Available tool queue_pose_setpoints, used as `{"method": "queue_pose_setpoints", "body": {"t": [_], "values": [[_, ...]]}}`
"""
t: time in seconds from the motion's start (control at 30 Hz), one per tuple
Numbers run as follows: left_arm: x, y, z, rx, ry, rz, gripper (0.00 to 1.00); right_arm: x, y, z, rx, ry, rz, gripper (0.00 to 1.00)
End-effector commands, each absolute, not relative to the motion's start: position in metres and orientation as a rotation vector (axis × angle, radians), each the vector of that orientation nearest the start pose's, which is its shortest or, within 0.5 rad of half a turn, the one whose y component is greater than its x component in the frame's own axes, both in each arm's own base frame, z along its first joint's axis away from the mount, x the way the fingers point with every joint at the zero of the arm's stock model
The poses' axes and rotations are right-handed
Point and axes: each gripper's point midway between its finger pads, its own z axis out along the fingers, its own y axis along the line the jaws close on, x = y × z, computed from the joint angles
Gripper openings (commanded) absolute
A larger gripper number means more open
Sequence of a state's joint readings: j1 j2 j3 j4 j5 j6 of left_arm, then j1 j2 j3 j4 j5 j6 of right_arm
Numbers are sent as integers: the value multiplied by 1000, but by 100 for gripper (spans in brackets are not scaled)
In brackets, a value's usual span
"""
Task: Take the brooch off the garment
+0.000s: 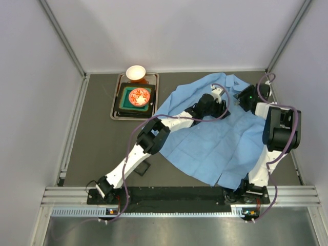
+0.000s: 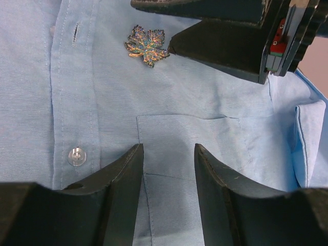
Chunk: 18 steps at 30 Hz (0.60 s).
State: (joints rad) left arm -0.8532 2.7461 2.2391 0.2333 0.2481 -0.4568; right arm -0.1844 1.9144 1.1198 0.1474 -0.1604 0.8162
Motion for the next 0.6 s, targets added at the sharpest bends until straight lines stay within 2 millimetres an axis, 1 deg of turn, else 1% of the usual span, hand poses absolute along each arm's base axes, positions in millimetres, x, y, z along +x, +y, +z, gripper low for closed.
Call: {"method": "queue_pose_setpoints", "body": {"t": [0.0, 0.07, 0.1, 0.13, 0.17, 0.2, 0.23, 0.27, 0.3, 0.33, 0.37, 0.4, 0.43, 0.47, 0.5, 0.53, 0.57], "values": [[412, -597, 73, 627, 1898, -1151, 49, 513, -41, 75, 972, 1950, 551, 60], [413, -597, 78, 618, 1890, -1156, 49, 512, -41, 77, 955, 1956, 544, 60], [414, -598, 83, 606, 1887, -1163, 49, 511, -43, 76, 952, 1962, 523, 60], [416, -600, 91, 592, 1873, -1166, 49, 509, -47, 79, 931, 1973, 484, 61], [418, -601, 97, 583, 1865, -1174, 49, 503, -50, 73, 949, 2014, 446, 61], [420, -602, 102, 556, 1863, -1193, 49, 498, -57, 70, 968, 2030, 380, 61], [422, -605, 115, 535, 1837, -1219, 49, 501, -62, 75, 936, 2051, 336, 61], [425, -607, 128, 513, 1803, -1255, 49, 500, -66, 74, 937, 2071, 301, 61], [430, -606, 136, 453, 1795, -1307, 49, 486, -70, 62, 973, 2150, 233, 61], [432, -607, 145, 429, 1771, -1343, 49, 490, -71, 69, 932, 2163, 214, 61], [435, -607, 150, 407, 1757, -1369, 49, 487, -74, 64, 933, 2192, 172, 60], [440, -606, 151, 373, 1743, -1393, 49, 480, -76, 60, 934, 2237, 112, 60], [445, -606, 161, 360, 1715, -1402, 49, 485, -75, 67, 868, 2262, 75, 58], [449, -605, 163, 346, 1708, -1399, 48, 485, -74, 65, 831, 2296, 40, 56], [453, -604, 164, 328, 1697, -1406, 48, 485, -80, 69, 799, 2305, -32, 54], [455, -602, 162, 315, 1696, -1410, 48, 487, -75, 77, 699, 2329, -88, 54], [456, -601, 162, 305, 1694, -1418, 48, 489, -74, 81, 641, 2332, -124, 54]]}}
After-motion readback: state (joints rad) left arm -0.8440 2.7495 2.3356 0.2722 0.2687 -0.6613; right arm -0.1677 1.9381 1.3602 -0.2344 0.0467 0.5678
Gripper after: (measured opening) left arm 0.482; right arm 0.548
